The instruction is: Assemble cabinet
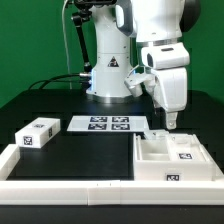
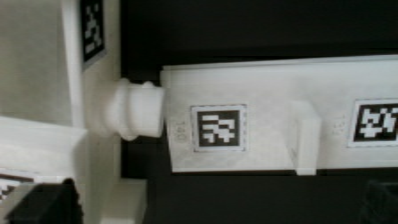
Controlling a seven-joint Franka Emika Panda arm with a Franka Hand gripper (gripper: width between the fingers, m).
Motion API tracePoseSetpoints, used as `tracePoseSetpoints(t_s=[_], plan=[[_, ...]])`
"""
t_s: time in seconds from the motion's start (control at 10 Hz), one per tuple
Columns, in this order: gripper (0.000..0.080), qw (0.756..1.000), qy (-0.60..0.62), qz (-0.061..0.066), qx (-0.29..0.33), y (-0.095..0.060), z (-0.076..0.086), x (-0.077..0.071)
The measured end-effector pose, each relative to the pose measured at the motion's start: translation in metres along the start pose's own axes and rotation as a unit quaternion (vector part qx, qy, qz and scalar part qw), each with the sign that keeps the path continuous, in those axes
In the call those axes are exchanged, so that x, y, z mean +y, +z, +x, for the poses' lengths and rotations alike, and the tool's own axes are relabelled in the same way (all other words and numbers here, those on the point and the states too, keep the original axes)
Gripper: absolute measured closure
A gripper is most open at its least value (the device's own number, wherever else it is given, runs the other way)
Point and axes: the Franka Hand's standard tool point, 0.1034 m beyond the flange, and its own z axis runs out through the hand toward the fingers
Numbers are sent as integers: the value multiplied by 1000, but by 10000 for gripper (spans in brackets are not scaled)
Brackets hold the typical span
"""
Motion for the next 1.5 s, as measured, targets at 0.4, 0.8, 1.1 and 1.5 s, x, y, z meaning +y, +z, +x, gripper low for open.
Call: tracePoseSetpoints(t_s=[0.4,0.8,1.1,1.5], plan=[[2,1000,-21,7,2,7,5,-16],[2,999,-41,32,11,26,7,-35],[2,998,-35,46,17,39,7,-42],[129,998,-28,52,22,47,4,-44]])
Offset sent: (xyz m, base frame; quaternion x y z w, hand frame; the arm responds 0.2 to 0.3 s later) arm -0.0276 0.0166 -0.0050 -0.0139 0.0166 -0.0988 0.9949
